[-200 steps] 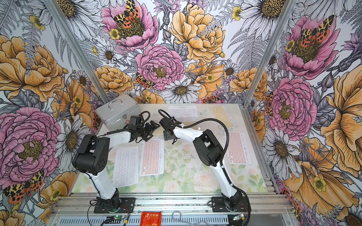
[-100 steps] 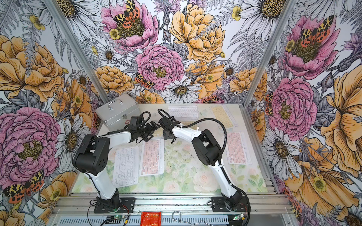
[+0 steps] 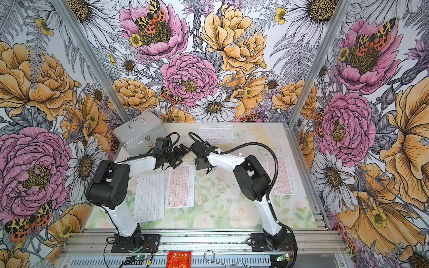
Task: Stack the numeric keypads
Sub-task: Adjust the numeric keypad, then move the numeric keypad to the center of the board.
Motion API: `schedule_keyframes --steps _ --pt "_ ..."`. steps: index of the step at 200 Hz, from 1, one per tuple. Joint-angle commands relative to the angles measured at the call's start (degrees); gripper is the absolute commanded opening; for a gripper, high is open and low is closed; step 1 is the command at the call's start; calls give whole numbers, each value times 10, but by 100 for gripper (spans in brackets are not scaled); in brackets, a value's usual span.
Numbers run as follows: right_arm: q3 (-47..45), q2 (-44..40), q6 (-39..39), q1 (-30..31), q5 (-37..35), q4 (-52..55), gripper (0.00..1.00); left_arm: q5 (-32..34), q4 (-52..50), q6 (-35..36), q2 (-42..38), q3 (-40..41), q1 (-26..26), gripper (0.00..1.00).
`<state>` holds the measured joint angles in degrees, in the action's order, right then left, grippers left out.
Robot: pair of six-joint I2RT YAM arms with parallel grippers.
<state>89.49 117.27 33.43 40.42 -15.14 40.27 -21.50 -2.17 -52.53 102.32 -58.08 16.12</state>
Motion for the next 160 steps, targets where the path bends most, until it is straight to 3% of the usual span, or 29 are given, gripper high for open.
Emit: schedule_keyframes --steps 1,27,51,73,110,160 --pt "-78 -123 2 -97 12 -18 100 35 -18 31 -25 -32 45 99" --pt "-177 -212 15 -260 69 -48 100 70 -55 58 7 -114 123 99" --pt "-227 -238 30 -422 125 -82 100 73 -82 73 79 -209 193 99" --pt "-229 -222 28 -508 102 -84 100 59 -91 69 132 -273 237 99" --pt "-219 -162 30 -601 161 -108 100 33 -96 68 187 -329 286 99" --pt "-174 -91 -8 -637 184 -111 100 21 -109 72 205 -331 298 99"
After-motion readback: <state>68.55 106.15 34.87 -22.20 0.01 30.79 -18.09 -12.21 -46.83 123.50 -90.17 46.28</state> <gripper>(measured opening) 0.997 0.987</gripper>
